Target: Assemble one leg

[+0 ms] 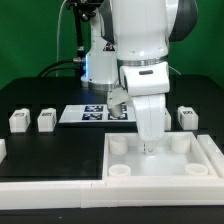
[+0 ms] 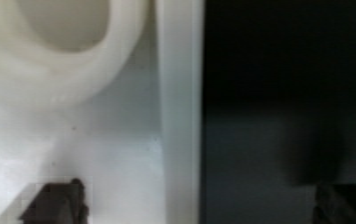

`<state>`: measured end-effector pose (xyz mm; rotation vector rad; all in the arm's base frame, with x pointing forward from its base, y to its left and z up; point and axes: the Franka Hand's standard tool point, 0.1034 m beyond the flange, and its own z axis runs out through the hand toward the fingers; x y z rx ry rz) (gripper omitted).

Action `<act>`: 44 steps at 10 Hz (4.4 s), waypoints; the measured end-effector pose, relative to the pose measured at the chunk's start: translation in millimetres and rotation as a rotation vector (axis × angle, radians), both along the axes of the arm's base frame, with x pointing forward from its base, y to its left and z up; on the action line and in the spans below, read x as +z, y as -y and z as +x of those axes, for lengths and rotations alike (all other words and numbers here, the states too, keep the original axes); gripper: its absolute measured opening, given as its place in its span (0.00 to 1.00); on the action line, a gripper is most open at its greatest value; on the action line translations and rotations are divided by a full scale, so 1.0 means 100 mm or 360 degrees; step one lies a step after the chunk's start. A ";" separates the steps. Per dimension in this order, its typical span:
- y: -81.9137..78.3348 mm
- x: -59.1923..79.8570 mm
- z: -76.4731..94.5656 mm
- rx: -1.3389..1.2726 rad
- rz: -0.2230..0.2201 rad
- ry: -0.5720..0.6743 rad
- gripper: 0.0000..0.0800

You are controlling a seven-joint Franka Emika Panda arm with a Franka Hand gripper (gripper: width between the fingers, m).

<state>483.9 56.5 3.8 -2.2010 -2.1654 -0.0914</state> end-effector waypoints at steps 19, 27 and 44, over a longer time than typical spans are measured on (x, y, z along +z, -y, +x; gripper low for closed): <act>-1.00 0.57 -0.41 -0.2266 0.0084 -0.0162 0.81; -1.07 0.49 -0.66 -0.2445 -0.0290 -0.0483 0.81; -1.15 0.09 -0.96 -0.2271 -0.0999 -0.1096 0.81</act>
Offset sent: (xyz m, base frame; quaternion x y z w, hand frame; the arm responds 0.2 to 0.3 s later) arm 0.0000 0.0000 0.0000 0.0000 0.0000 0.0000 1.0000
